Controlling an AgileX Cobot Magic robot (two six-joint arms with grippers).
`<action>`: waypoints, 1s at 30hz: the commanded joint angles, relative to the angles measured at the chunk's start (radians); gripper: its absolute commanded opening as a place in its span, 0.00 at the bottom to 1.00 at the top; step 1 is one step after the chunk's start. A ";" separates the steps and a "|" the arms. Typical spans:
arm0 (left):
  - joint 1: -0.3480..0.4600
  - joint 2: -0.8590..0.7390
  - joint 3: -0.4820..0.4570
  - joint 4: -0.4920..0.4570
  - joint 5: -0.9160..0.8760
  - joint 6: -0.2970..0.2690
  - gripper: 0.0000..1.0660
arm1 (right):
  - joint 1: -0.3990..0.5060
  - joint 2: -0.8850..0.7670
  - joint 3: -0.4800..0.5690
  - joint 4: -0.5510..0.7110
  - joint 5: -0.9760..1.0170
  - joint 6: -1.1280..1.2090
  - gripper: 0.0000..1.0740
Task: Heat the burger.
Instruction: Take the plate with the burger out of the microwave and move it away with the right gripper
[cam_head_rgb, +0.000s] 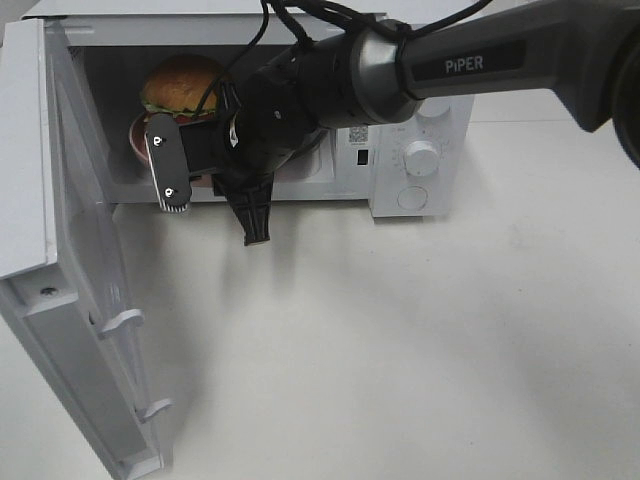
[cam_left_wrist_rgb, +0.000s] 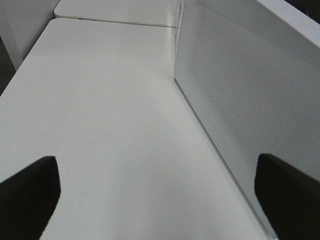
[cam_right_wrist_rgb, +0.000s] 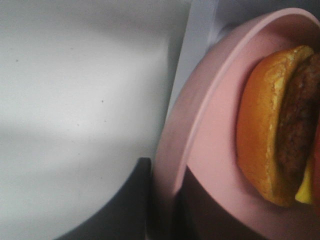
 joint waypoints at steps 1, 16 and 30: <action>0.001 -0.018 0.000 0.001 0.002 0.001 0.92 | 0.012 -0.067 0.041 -0.022 -0.093 -0.025 0.00; 0.001 -0.018 0.000 0.001 0.002 0.001 0.92 | 0.069 -0.169 0.187 -0.022 -0.095 -0.025 0.00; 0.001 -0.018 0.000 0.001 0.002 0.001 0.92 | 0.109 -0.297 0.388 -0.021 -0.152 -0.025 0.00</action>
